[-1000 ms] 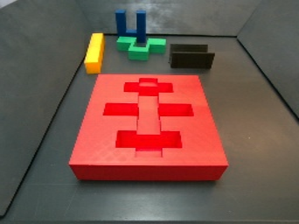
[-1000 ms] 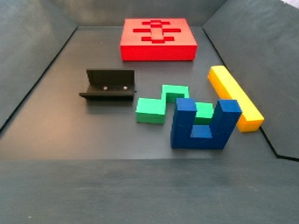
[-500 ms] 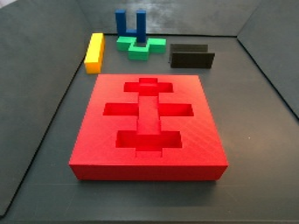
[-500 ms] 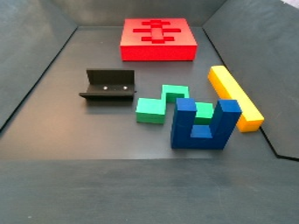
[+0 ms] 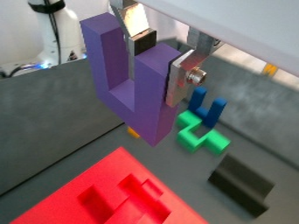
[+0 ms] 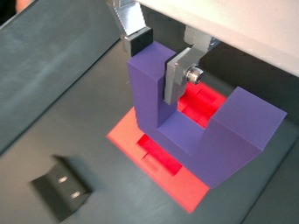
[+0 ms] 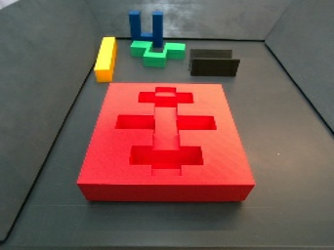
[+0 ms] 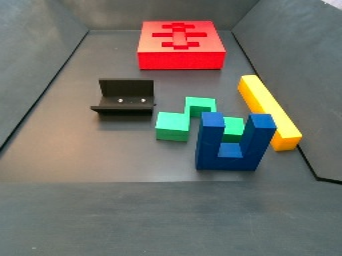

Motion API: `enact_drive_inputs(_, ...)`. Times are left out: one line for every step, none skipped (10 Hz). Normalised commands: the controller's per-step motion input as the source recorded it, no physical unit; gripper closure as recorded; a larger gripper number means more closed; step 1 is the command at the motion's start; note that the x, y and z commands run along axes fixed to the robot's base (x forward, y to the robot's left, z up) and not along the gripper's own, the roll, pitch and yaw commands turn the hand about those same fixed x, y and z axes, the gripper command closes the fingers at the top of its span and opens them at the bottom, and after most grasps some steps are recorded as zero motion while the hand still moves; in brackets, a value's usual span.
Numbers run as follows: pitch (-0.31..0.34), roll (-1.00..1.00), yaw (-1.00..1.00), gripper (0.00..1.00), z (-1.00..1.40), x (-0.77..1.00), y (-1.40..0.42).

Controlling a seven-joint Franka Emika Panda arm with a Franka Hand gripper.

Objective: Pick up the purple object. Move up. Place the purple object on the fixture. Regrasp the purple object. Move to above the board. Insert the purple object.
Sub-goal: Move to above the board, then insert the purple object.

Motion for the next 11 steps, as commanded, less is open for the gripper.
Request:
enact_drive_inputs(-0.042, -0.91, 0.01, 1.00, 0.01, -0.09, 0.04)
enact_drive_inputs(-0.058, -0.68, 0.01, 1.00, 0.01, -0.08, 0.04)
enact_drive_inputs(-0.070, -0.46, 0.01, 1.00, 0.00, -0.08, 0.04)
enact_drive_inputs(-0.061, -0.26, 0.00, 1.00, 0.00, -0.06, 0.02)
enact_drive_inputs(0.000, 0.00, 0.00, 1.00, 0.00, 0.00, -0.03)
enact_drive_inputs(0.000, 0.00, -0.08, 1.00, 0.00, 0.00, -0.21)
enact_drive_inputs(0.000, 0.00, -0.36, 1.00, -0.01, 0.41, -0.54)
enact_drive_inputs(0.000, 0.00, -0.34, 1.00, -0.07, 0.45, -0.66)
enact_drive_inputs(0.000, 0.00, -0.24, 1.00, -0.05, 0.46, -0.78)
enact_drive_inputs(0.000, -0.01, -0.27, 1.00, -0.13, 0.37, -0.73)
enact_drive_inputs(-0.047, 0.00, -0.10, 1.00, -0.35, 0.36, -0.44)
